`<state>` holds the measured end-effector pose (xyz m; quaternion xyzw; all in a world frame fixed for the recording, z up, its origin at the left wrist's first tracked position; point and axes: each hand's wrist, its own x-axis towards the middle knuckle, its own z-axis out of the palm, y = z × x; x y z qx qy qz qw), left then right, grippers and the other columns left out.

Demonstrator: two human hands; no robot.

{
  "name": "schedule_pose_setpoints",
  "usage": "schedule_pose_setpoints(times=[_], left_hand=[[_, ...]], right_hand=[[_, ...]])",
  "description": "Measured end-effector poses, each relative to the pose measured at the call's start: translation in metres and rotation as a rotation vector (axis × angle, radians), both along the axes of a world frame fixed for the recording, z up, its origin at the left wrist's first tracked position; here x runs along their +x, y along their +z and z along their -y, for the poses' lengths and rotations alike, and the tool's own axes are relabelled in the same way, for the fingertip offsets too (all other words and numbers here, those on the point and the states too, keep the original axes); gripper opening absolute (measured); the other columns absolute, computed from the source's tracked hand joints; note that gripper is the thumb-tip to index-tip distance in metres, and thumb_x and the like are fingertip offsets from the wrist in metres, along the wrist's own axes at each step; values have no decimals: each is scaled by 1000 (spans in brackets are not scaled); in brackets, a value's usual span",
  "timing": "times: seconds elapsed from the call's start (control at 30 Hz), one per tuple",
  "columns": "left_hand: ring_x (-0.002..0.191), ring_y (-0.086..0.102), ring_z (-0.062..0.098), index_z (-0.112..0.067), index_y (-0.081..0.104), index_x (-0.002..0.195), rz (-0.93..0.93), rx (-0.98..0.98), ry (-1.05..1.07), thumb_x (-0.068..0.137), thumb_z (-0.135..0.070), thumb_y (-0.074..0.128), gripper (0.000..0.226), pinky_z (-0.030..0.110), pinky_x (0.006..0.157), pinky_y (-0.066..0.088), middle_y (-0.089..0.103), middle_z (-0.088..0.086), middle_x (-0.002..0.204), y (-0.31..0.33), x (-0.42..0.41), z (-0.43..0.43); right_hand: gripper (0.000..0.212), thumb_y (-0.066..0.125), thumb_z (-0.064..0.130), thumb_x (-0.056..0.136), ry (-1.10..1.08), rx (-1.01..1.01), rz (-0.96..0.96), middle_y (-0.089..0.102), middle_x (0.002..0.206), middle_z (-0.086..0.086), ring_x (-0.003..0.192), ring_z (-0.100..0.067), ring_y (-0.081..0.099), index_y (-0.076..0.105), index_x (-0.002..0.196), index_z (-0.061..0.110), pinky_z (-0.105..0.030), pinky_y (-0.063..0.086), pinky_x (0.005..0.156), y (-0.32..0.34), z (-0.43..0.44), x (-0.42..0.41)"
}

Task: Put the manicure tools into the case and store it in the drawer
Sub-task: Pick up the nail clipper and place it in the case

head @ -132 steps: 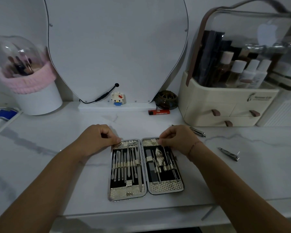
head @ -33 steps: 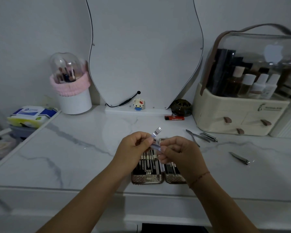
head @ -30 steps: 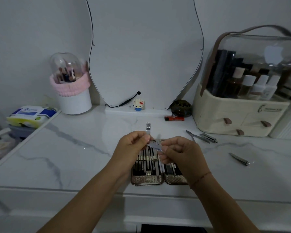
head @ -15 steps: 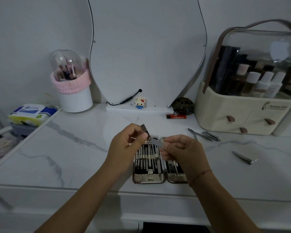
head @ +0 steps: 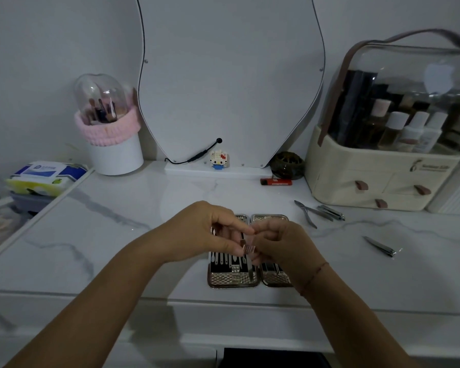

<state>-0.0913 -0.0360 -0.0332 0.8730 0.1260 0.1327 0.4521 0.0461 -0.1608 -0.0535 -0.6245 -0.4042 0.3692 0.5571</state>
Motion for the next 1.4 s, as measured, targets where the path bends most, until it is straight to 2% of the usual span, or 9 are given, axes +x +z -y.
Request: schedule_pose_setpoints(times=[0.2,0.43,0.63,0.73,0.8,0.9,1.03,1.2,1.4], left_hand=[[64,57,10,-29,73,68,91,-102,134,65,-27,80,8,27,68,48,66,1,66,-4,5,1],[66,68,15,2,58,79,320,-349,555,84,-13,67,18,24,64,54,74,8,74,-24,7,9],[75,71,11,-6,52,76,398,-357,629,87,-7,62,15,18,65,55,76,2,80,-35,-2,21],[79,71,12,-8,63,99,427,-575,502,82,0,64,19,20,70,55,76,8,85,-38,-10,16],[80,70,12,-8,70,97,452,-712,416,72,1,66,27,19,71,55,75,9,85,-39,-16,17],[72,68,9,-10,75,80,455,-643,440,64,-3,70,18,16,68,53,75,3,77,-39,-21,19],[63,66,4,-3,72,77,472,-540,487,69,9,69,15,13,63,51,74,0,69,-39,-28,22],[69,70,7,-17,77,67,380,-457,506,71,10,70,28,12,64,51,76,3,74,-45,-44,22],[69,70,12,-16,77,67,234,-419,504,71,9,72,25,15,65,53,76,7,75,-47,-62,10]], right_hand=[[11,58,-7,81,15,57,-4,67,56,-9,47,-14,62,63,80,4,-22,54,50,3,3,2],[5,58,-5,82,-152,129,-96,66,57,-13,48,-12,64,63,85,-4,-18,52,49,-3,5,0],[9,60,-7,80,-222,151,-89,66,53,-10,47,-14,63,64,77,1,-22,53,47,-9,1,-6],[12,59,-8,80,-233,140,-151,65,52,-9,45,-13,62,64,75,2,-20,52,46,-11,0,-10],[11,59,-8,80,-236,131,-205,65,51,-8,44,-12,61,63,76,1,-19,52,45,-11,-1,-12],[9,58,-9,81,-233,136,-226,65,49,-6,43,-11,61,62,78,-1,-19,51,44,-13,-1,-17],[12,59,-7,81,-190,113,-195,65,51,-7,45,-13,61,63,75,2,-21,53,46,-13,0,-23],[5,62,-1,81,-135,67,-48,66,57,-11,49,-18,62,66,78,1,-24,55,51,-12,10,-19],[5,62,1,82,-220,30,27,68,60,-8,52,-16,63,65,80,-2,-22,55,52,-16,20,1]])
